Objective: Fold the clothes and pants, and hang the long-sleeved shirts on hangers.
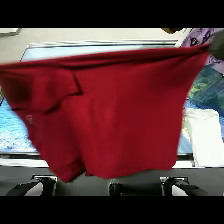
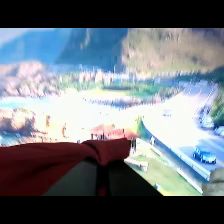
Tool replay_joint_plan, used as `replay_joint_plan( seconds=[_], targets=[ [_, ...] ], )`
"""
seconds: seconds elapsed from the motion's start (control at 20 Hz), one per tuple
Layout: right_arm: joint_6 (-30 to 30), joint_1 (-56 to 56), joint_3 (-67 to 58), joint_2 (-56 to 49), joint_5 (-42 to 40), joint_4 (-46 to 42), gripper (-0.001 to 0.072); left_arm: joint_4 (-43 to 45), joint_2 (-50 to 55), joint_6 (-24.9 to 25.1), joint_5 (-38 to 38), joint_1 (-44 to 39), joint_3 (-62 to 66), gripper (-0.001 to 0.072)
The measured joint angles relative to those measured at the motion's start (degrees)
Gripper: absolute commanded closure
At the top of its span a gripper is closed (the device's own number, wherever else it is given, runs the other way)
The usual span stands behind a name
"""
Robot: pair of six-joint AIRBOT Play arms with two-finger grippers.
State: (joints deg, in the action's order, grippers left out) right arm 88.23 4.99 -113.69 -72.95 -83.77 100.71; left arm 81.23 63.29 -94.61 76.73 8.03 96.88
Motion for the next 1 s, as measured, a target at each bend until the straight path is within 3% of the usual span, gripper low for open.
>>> replay_joint_plan(
  seconds=[0.3,0.55,0.75,1.0],
  targets=[
    [-0.26,0.0,1.42,-23.96,6.93,-0.35,0.0686,-2.03,24.96,3.28,-15.08,-4.26,-6.82,0.0688],
    [-0.87,0.02,1.55,-34.73,13.57,0.46,0.0686,-2.54,38.23,4.04,-24.72,-5.95,-3.72,0.0687],
    [-1.18,0.02,1.53,-37.4,13.0,0.63,0.0686,-2.73,40.89,4.2,-23.8,-6.23,-2.6,0.0688],
    [-1.27,0.02,1.53,-38.21,5.2,-0.46,0.0686,-2.6,40.92,4.2,-12.22,-6.27,-2.29,0.0688]
  ],
)
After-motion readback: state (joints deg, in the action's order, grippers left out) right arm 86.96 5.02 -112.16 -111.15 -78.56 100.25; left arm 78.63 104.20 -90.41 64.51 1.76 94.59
